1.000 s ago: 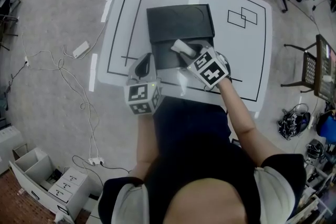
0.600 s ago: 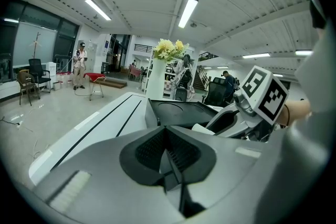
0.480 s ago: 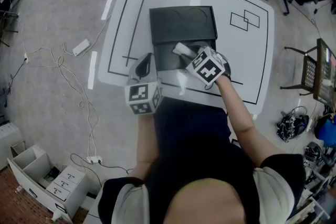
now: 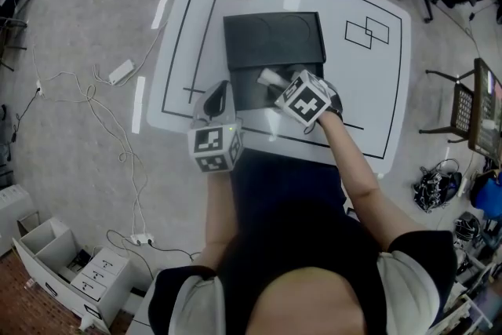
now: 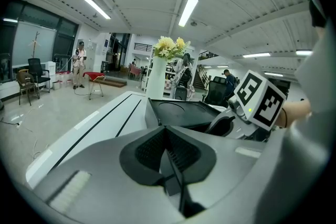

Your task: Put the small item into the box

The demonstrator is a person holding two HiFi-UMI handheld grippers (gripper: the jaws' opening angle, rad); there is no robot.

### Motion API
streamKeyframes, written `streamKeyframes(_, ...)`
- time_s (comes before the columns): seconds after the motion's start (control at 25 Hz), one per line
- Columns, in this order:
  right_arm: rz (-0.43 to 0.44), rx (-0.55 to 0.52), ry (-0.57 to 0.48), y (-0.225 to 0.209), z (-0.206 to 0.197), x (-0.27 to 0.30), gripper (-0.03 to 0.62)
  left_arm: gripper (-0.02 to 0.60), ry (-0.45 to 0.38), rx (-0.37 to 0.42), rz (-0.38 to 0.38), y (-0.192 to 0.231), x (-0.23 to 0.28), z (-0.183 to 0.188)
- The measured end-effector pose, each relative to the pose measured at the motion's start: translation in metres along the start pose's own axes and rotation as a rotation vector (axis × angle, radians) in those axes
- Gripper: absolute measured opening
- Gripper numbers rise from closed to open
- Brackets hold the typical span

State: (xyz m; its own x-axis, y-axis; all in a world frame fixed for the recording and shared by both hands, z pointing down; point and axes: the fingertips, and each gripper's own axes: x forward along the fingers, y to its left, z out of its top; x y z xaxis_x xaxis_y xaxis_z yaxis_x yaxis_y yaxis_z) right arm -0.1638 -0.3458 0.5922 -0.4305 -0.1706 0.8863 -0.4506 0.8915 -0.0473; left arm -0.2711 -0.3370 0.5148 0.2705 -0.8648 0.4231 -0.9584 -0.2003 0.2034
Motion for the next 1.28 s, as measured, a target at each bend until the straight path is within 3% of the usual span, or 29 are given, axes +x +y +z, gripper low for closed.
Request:
streamKeyframes(0.4, -0.029, -0.018, 0.065, 0.0005, -0.0021, 0.0071, 0.133, 0.009, 0.010, 0.002, -0.002, 0.0020, 0.0036, -0.0013)
streamKeyframes(1.12, -0.038, 0.015, 0.077, -0.0017, -0.0043, 0.0075, 0.147, 0.009, 0.001, 0.017, -0.033, -0.0058, 0.0054, 0.0025)
streamKeyframes(1.28, -0.043, 0.037, 0.082, -0.0032, -0.0093, 0.0058, 0.174, 0.009, 0.000, 0.020, -0.030, -0.0054, 0.0032, 0.0019)
